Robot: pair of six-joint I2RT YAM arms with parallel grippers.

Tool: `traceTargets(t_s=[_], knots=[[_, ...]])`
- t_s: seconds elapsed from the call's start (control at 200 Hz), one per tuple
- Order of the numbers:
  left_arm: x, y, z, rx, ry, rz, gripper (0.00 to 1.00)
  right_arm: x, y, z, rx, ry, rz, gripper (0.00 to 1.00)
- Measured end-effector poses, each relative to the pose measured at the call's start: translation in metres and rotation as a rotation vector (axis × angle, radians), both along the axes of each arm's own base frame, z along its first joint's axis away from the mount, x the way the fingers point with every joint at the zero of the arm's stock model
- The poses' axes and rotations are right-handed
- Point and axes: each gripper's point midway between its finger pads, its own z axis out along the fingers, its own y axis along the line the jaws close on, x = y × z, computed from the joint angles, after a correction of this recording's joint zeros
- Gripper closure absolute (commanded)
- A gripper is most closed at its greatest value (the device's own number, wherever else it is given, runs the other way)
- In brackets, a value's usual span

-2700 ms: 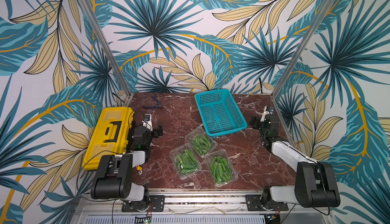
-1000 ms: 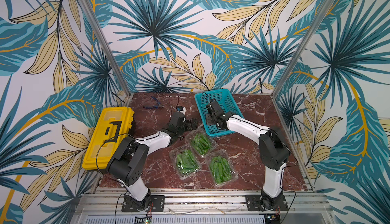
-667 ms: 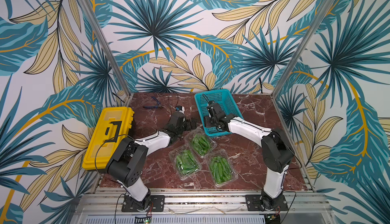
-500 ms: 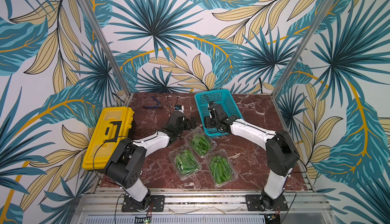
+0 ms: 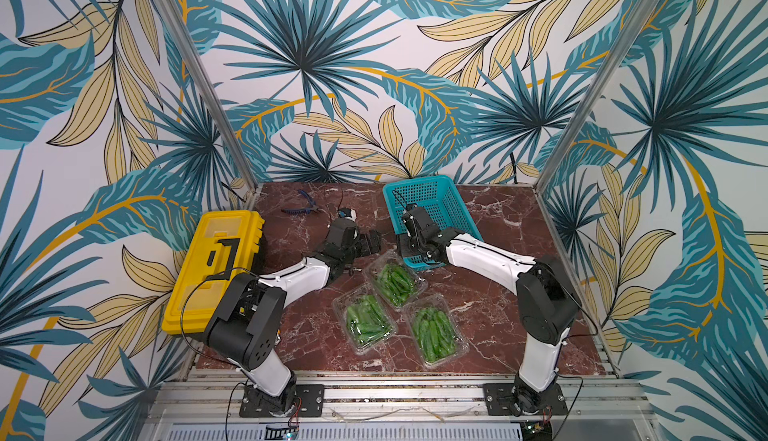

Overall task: Take small green peppers out of containers
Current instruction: Move the basket to the center of the board.

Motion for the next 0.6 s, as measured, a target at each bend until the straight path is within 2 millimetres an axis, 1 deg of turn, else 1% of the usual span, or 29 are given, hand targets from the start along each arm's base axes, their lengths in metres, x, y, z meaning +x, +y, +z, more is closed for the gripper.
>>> traceTargets(t_s=[0.115, 0.23, 0.315, 0.411, 0.486, 0.521, 0.566, 0.601], knots=[[-0.010, -0.003, -0.006, 0.015, 0.037, -0.036, 0.01, 0.001, -0.009, -0.006, -0.050, 0.023, -0.043, 0.38], [-0.019, -0.008, -0.008, 0.014, 0.066, -0.080, 0.00, 0.001, -0.028, -0.010, -0.090, 0.040, -0.104, 0.38], [-0.025, -0.012, -0.010, 0.008, 0.086, -0.113, 0.01, 0.006, -0.047, -0.012, -0.108, 0.043, -0.165, 0.37], [-0.033, -0.018, -0.014, 0.006, 0.112, -0.153, 0.00, 0.009, -0.075, -0.014, -0.119, 0.049, -0.243, 0.37], [-0.039, -0.023, -0.017, 0.003, 0.131, -0.182, 0.00, 0.006, -0.096, -0.012, -0.116, 0.043, -0.287, 0.37], [-0.042, -0.025, -0.018, 0.002, 0.141, -0.195, 0.01, 0.004, -0.102, -0.009, -0.108, 0.032, -0.298, 0.37], [-0.045, -0.027, -0.020, -0.002, 0.154, -0.209, 0.00, -0.001, -0.106, -0.003, -0.091, 0.010, -0.296, 0.37], [-0.048, -0.029, -0.020, -0.005, 0.161, -0.221, 0.01, -0.005, -0.104, 0.004, -0.076, -0.011, -0.283, 0.37]])
